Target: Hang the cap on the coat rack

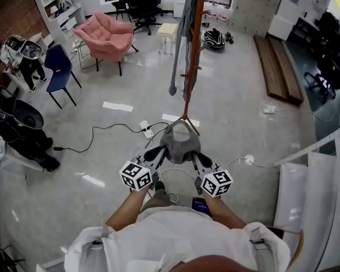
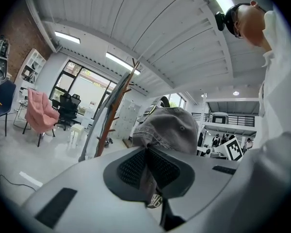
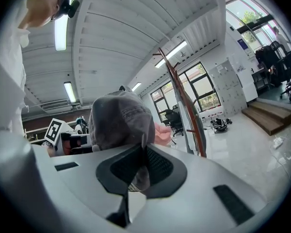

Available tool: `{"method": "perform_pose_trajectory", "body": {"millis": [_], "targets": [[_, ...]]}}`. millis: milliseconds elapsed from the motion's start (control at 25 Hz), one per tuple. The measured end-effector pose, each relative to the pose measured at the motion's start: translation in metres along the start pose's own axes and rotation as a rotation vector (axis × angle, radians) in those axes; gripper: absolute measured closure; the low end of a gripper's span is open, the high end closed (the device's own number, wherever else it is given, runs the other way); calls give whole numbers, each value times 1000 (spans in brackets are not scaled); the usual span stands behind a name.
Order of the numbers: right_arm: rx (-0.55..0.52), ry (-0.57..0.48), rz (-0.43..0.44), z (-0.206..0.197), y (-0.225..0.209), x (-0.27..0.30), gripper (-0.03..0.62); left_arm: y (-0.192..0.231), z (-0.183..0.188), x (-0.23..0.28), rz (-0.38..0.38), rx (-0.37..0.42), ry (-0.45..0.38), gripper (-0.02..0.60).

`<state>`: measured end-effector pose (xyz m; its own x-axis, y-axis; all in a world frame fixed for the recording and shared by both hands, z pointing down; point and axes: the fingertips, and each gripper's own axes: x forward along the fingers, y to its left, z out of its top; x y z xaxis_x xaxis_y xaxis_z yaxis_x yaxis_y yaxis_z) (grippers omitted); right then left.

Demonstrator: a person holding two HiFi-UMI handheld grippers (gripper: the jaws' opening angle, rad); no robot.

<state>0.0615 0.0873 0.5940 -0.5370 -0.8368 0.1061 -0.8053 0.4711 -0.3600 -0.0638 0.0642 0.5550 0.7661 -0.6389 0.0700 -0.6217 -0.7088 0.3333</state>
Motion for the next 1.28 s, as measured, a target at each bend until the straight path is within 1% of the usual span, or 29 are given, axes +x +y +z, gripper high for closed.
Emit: {"method": "perform_pose_trajectory", "body": {"millis": [240,400,600,840,1000,1120,1280], "targets": [[-25,-10,-34,20,-27,64,560,54,28,45,-51,10,-12,554],[-44,-13,-48,35,-32,106,560,92,51,63,-74,8,-22,554],[-48,-21,-81,54,-33,155,560,136,78,79,-109,-3,-14,554],[-53,-30,-130,65,-45,189,561,172,88,99,-154,-16,-13,554],[-55,-25,-148,75,-58,206,561,189,94,115,-169,-33,-12,554],[-50,-23,-144,77,-71,221,560,201,95,129,-166,-34,-10,554],[-42,-22,-116,85,-87,238,560,213,104,149,-145,-24,-14,554]]}}
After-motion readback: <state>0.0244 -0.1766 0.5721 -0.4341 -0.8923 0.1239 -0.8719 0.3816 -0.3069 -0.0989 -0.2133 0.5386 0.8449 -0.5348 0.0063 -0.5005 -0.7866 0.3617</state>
